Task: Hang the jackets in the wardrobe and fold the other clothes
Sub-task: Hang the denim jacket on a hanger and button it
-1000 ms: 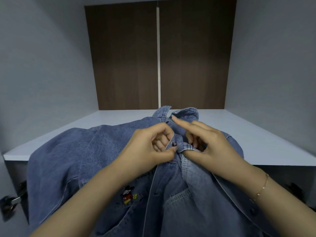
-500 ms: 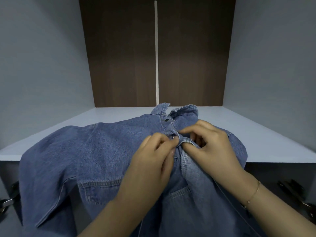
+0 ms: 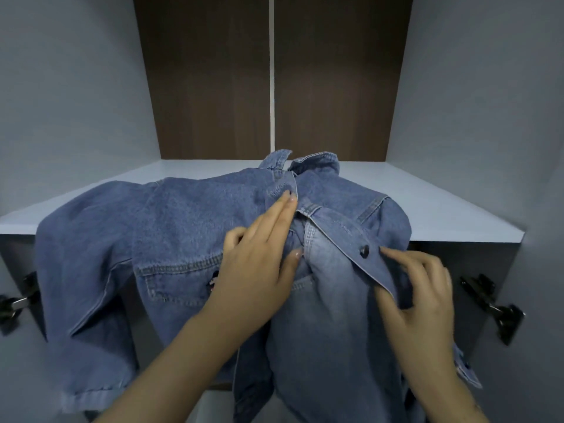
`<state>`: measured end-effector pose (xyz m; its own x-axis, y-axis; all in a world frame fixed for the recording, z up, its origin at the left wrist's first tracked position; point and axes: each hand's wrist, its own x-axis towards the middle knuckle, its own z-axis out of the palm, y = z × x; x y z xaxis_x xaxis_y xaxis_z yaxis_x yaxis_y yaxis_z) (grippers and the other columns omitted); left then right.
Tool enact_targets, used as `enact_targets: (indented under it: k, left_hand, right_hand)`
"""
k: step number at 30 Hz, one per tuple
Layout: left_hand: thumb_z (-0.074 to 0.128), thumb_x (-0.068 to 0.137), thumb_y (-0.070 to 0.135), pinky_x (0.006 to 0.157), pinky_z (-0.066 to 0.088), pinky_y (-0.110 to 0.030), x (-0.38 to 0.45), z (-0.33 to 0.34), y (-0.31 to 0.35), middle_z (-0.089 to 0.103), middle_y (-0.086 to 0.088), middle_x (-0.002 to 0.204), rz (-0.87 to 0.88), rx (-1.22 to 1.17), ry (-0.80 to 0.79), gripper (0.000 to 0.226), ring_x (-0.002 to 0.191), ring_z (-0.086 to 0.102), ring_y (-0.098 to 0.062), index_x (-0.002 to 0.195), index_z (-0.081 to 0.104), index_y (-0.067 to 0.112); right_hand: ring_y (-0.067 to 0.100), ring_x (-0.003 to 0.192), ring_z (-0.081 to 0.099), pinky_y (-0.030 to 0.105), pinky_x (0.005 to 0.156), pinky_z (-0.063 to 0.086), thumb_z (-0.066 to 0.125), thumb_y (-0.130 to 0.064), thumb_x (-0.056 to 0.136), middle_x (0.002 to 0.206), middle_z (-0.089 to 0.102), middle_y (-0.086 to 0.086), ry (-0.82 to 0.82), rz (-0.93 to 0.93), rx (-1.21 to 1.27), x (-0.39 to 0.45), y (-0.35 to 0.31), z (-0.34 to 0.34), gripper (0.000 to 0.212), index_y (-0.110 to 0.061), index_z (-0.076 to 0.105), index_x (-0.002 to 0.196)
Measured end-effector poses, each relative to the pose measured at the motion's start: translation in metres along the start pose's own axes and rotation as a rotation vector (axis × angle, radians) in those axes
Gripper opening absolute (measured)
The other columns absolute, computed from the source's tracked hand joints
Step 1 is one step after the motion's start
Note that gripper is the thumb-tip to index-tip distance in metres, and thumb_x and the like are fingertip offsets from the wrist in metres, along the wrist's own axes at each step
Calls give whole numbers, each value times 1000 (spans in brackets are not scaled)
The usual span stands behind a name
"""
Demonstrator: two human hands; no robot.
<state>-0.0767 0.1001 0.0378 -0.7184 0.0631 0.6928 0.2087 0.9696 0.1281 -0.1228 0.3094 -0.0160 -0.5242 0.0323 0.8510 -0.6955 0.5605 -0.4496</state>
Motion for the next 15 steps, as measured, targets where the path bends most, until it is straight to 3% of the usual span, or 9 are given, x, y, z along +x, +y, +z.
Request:
enact_targets:
  k: [2, 5, 8, 10, 11, 12, 13, 15]
  left_hand:
    - [37, 100, 42, 92, 13, -23, 10, 1, -3, 12, 17, 162, -28, 61, -19, 66, 147, 13, 0, 156, 5, 32]
    - [42, 99, 40, 85, 15, -27, 25, -2, -9, 31, 15, 155, -44, 62, -84, 65, 134, 35, -3, 155, 10, 35]
    - [46, 99, 39, 88, 18, -27, 34, -12, -11, 44, 13, 147, -50, -9, -212, 64, 114, 48, -4, 154, 15, 39]
    - [50, 99, 39, 98, 22, -26, 36, -21, -16, 62, 2, 123, -107, -207, -259, 58, 93, 50, 3, 150, 24, 44]
    - [51, 98, 37, 104, 26, -26, 33, -24, -20, 54, -11, 127, -146, -355, -258, 55, 88, 50, 3, 147, 28, 47]
    - [52, 99, 34, 108, 30, -28, 28, -27, -22, 62, -7, 96, -174, -491, -247, 53, 91, 51, -1, 144, 31, 50]
    - [52, 99, 29, 109, 34, -29, 20, -28, -22, 50, 9, 105, -179, -596, -226, 51, 95, 50, -7, 142, 33, 50]
    - [50, 101, 21, 103, 38, -22, 5, -27, -18, 56, 10, 112, -170, -757, -147, 46, 105, 52, -4, 139, 41, 44]
  right_hand:
    - [19, 96, 57, 43, 82, 49, 69, 5, 81, 103, 55, -4, -10, 21, 80, -5, 6, -1, 32, -13, 68, 107]
    - [12, 84, 61, 31, 72, 48, 67, -7, 91, 90, 60, -7, 13, -52, 174, 3, -1, 0, 14, -15, 72, 102]
    - [8, 76, 57, 20, 70, 45, 63, -15, 93, 83, 57, -6, -1, -115, 217, 9, -16, 9, 24, -17, 71, 116]
    - [8, 73, 55, 18, 68, 44, 64, -16, 93, 82, 55, -6, -14, -125, 222, 6, -25, 13, 30, -19, 68, 123]
    - [10, 72, 54, 19, 67, 45, 64, -16, 93, 82, 55, -6, -10, -122, 227, 4, -28, 14, 31, -19, 67, 124]
    - [10, 71, 54, 19, 66, 45, 65, -14, 93, 82, 54, -6, -5, -112, 235, 1, -31, 15, 31, -19, 67, 124]
    - [10, 72, 54, 17, 66, 44, 66, -13, 93, 82, 54, -7, -5, -95, 240, -1, -33, 17, 32, -19, 67, 124]
    - [6, 75, 55, 10, 69, 40, 67, -10, 91, 84, 54, -9, -19, -29, 260, -5, -37, 21, 36, -19, 66, 125]
